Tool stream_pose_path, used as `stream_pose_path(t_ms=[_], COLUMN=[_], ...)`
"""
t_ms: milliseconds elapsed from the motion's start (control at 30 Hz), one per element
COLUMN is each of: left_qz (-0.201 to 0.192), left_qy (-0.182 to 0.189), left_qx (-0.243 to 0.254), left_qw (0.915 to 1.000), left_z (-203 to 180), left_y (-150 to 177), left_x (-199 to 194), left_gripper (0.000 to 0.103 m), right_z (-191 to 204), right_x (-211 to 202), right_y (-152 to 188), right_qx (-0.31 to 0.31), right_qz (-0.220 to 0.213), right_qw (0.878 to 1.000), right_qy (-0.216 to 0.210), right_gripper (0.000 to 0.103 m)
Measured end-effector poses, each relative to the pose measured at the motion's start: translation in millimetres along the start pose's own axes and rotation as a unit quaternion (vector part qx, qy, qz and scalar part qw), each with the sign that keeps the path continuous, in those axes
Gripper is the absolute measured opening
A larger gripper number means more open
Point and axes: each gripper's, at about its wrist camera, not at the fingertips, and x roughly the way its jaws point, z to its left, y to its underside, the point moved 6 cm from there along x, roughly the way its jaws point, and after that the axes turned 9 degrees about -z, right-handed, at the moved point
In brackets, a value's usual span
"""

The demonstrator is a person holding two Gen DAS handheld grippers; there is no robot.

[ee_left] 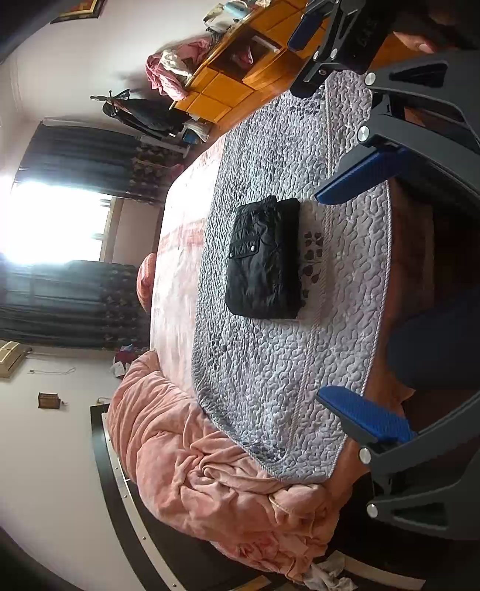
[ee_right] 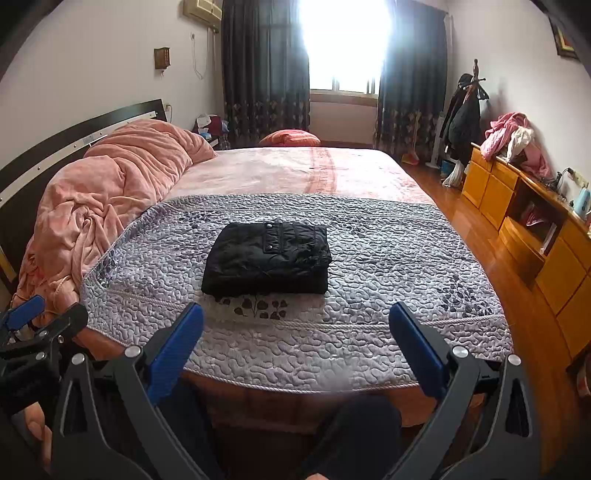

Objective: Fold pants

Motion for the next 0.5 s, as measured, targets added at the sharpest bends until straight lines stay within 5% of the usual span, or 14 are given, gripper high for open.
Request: stream_pose_path(t_ms=[500], left_qz=[0.006], left_qy=[0.000], left_qx=[0.007], left_qw=[1.0000], left_z=[0.3], left_y=[2.1], left_x=[0.7], left_gripper=[0.099], right_z=[0.9], right_x=[6.6], right_y=[5.8], right_qx=[0.001], right_qz=[0.007], right_qw=[1.000], right_qy=[0.000], right_gripper=[0.100])
